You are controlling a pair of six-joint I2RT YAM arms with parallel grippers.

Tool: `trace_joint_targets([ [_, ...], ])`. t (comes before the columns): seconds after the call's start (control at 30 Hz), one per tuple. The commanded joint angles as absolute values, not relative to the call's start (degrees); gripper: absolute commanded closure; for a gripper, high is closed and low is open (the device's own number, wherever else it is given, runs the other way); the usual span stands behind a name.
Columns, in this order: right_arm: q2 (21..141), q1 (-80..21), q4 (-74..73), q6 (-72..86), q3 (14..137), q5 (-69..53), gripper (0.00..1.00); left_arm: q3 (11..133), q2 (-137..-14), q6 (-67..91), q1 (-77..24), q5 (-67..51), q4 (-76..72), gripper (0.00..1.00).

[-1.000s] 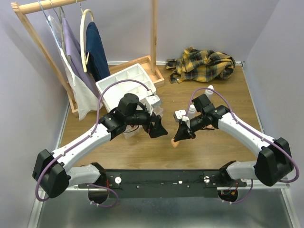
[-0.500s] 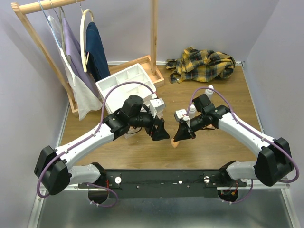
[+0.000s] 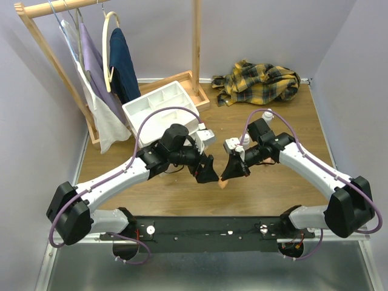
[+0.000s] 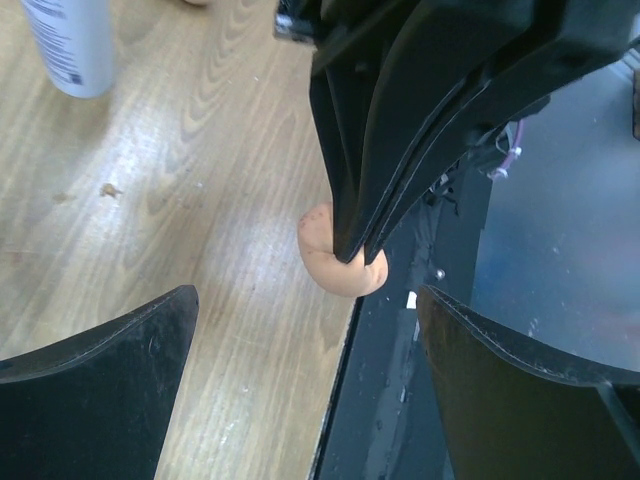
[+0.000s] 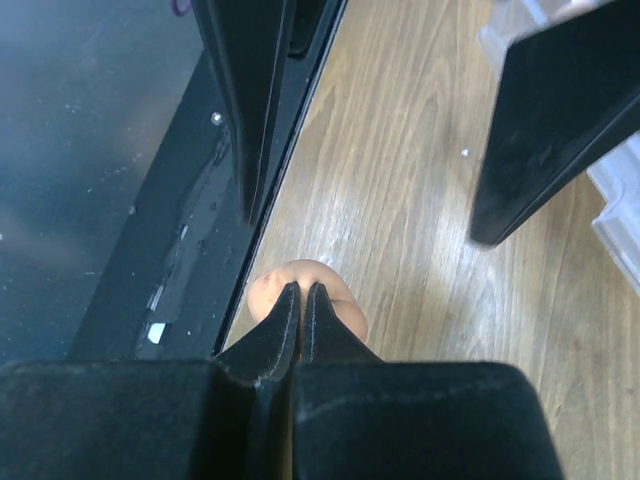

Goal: Organize the makeup
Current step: Pick up the makeup tool from the center of the board.

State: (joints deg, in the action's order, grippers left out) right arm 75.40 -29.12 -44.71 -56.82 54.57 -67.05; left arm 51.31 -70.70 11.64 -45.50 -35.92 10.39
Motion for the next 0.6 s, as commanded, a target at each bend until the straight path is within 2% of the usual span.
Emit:
trace_joint_targets([
  [0.0, 74.88, -28.39, -47.37, -58.09, 57.92, -71.19, 0.95, 52.91, -72.86, 11.43, -47.54, -37.18, 10.11, 0.01],
  [0.27, 73.74, -26.89, -47.73, -58.18, 58.01, -72.77, 0.95, 53.79, -75.58, 10.64, -50.1, -36.56, 11.6, 0.06],
  [0.57, 74.18, -26.72, -47.37, -58.01, 57.66, -73.74, 0.93, 54.84, -77.34, 10.81, -50.8, -37.97, 11.78, 0.25],
])
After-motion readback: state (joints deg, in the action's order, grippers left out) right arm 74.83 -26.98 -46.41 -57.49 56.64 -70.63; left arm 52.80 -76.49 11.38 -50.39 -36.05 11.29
